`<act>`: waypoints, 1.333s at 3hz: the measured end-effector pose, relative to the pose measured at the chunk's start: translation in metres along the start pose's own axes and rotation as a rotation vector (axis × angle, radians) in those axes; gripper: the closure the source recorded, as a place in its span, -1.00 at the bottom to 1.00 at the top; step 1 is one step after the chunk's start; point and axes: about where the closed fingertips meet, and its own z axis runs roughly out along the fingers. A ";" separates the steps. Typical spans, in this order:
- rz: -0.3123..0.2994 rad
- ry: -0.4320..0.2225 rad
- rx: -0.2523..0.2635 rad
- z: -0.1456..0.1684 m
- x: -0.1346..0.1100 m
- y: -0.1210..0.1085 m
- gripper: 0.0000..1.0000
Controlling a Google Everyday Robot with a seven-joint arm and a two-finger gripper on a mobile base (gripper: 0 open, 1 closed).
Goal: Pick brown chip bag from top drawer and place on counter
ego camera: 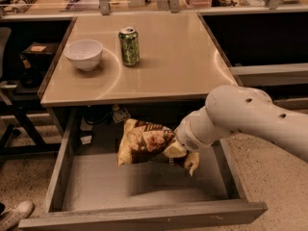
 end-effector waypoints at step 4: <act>0.083 0.123 0.179 -0.149 0.018 -0.006 1.00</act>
Offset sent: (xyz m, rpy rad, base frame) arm -0.0410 -0.0820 0.0927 -0.1079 -0.0408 -0.1642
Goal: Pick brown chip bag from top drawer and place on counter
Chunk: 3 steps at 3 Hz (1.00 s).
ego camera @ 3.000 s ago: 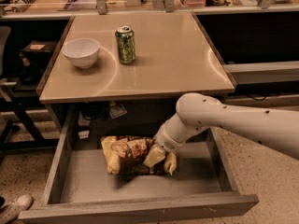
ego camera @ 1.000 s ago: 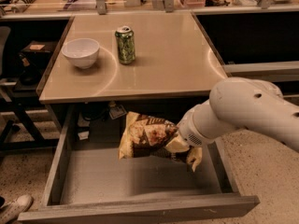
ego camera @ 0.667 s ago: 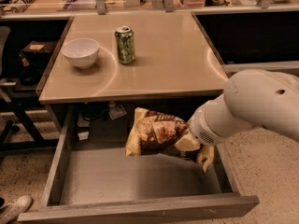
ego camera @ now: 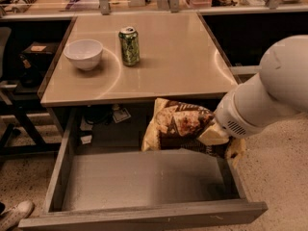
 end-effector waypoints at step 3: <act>0.001 0.035 0.079 -0.048 -0.033 -0.058 1.00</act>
Offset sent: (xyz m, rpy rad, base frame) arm 0.0460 -0.0195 0.0830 -0.0812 -0.0348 -0.0162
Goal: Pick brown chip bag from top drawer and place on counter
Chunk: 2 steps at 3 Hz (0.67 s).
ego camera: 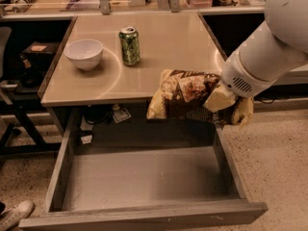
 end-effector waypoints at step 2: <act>0.055 0.026 0.019 0.026 -0.019 -0.061 1.00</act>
Offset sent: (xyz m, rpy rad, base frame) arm 0.1081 -0.0234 -0.0091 -0.0164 0.0275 -0.0992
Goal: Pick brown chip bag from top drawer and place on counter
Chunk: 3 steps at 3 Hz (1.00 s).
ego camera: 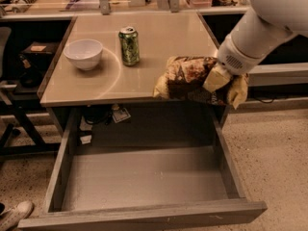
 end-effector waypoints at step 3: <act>0.027 0.037 0.002 0.043 -0.031 -0.070 1.00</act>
Offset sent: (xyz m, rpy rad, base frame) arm 0.1004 -0.0222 -0.0105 -0.0294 0.0241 -0.0585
